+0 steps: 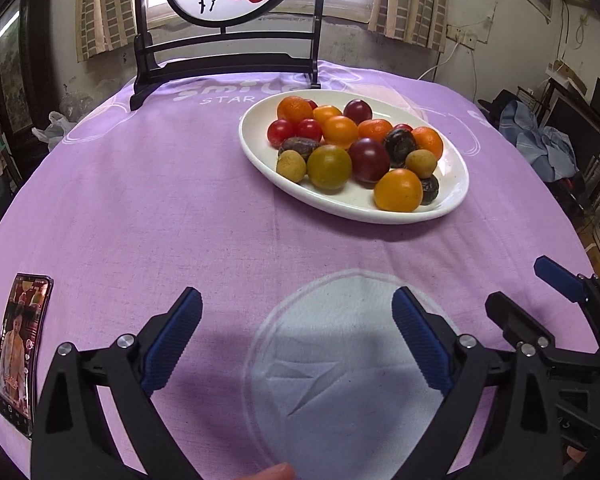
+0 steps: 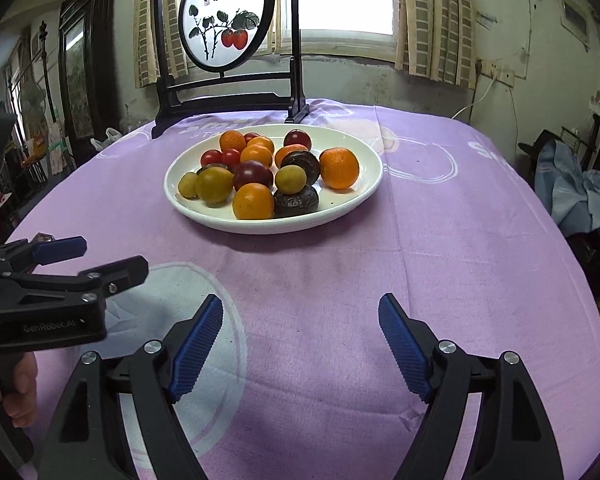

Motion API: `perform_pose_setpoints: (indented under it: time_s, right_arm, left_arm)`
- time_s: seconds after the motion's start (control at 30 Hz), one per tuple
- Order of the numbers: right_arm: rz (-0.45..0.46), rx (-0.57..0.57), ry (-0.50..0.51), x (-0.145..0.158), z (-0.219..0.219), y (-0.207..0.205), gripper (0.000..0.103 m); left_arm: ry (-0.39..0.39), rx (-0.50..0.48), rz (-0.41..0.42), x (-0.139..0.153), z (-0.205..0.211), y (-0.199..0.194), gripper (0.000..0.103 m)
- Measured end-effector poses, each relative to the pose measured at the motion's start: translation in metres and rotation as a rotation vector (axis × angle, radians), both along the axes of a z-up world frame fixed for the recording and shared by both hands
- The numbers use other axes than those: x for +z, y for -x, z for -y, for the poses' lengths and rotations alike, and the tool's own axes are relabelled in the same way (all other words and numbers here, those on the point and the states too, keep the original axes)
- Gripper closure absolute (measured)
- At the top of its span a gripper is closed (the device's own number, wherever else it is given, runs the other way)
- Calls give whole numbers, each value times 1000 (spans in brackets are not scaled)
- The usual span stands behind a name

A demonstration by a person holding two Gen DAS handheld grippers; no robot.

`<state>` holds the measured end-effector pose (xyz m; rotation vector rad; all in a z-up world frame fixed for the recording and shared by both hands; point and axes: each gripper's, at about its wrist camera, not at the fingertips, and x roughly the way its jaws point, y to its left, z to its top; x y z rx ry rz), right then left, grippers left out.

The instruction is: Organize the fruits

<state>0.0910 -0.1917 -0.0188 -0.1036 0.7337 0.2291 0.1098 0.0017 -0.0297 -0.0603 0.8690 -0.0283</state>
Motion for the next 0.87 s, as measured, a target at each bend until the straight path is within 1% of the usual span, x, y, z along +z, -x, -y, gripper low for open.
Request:
perform_pose_setpoints:
  time_s: [0.07,0.17,0.23,0.37,0.5,0.7,0.87]
  right_arm:
    - [-7,-3,-1,0,1,0,17]
    - [-39,6,-15,-3,1,-1,17]
    - [-53,15,-22,-4,0,-1,16]
    - [-49,17,-19,-4,-2,1,17]
    - [-57,12,-19,-5,-1,1,16]
    - [-70,10,-17,-7,0,1,16]
    - [-98,7,-23,-12,1,0,16]
  left_arm:
    - [2,-2,1,1,-1,-1,9]
    - [1,-9,-5,0,0,0,9]
    - [18,-20,-10,-1,0,0,9]
    - [-20,-42,22,3,7,4,9]
    - [-16,-50,6,0,9,3,9]
    - [-16,-36,-8,-3,7,2,9]
    - [-17,-30,-19,-5,8,1,9]
